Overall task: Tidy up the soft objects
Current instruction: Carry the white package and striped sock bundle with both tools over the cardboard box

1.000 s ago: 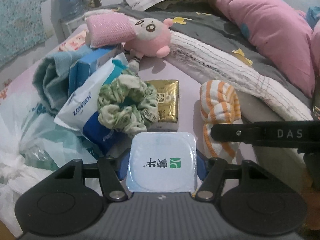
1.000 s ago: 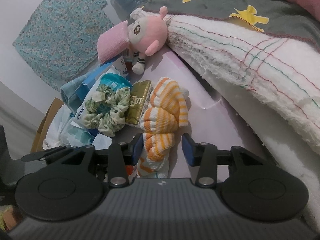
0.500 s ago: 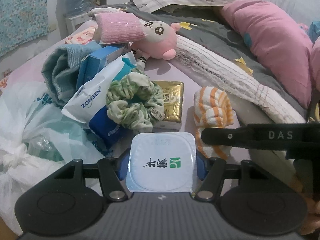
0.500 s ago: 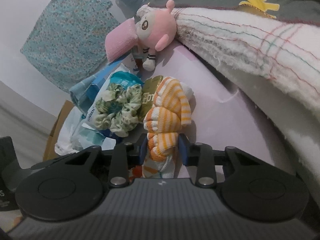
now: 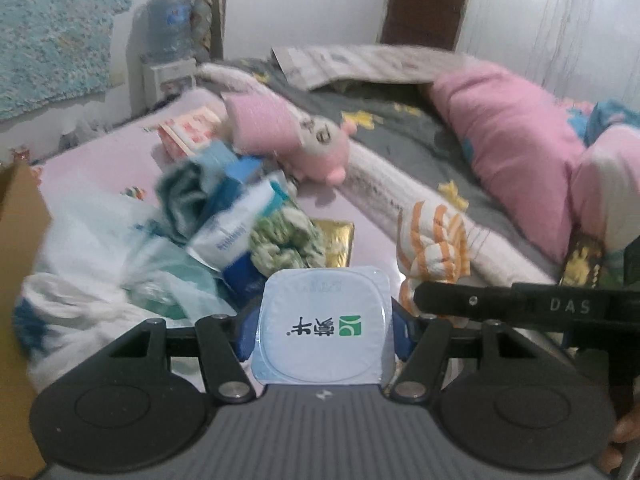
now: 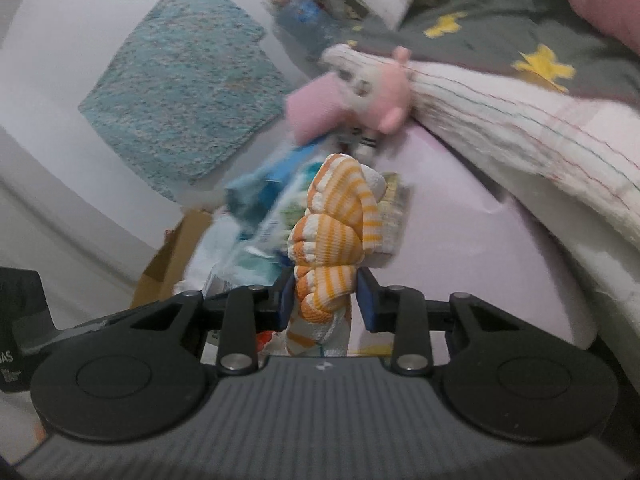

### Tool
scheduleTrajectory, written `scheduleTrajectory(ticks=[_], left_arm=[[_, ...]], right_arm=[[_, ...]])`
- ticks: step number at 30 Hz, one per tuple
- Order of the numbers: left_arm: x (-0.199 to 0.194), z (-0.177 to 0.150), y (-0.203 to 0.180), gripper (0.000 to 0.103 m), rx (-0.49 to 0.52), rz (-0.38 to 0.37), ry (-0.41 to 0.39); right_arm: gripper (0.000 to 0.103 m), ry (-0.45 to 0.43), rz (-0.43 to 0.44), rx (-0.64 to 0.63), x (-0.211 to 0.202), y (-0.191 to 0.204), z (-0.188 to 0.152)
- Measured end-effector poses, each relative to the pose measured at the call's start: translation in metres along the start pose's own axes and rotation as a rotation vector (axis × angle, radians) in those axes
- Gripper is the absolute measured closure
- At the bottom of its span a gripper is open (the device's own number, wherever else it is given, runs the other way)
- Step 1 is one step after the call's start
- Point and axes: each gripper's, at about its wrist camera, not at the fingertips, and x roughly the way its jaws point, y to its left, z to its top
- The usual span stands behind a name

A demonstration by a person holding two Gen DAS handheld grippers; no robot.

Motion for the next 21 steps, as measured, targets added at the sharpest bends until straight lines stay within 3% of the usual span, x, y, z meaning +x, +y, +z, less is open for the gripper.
scheduleTrajectory(ticks=[9, 17, 21], left_arm=[[-0.087, 0.009, 0.067, 0.04, -0.117, 0.127, -0.117], [-0.143, 0.019, 0.174, 0.04, -0.247, 0.351, -0.161], [-0.144, 0.031, 0.241, 0.04, -0.304, 0.444, -0.131]], right_arm=[[0.072, 0.037, 0.19, -0.176, 0.022, 0.1, 0.008], [0.072, 0.213, 0.376, -0.319, 0.112, 0.221, 0.005], [0.072, 0.304, 0.388, -0.359, 0.169, 0.282, 0.0]])
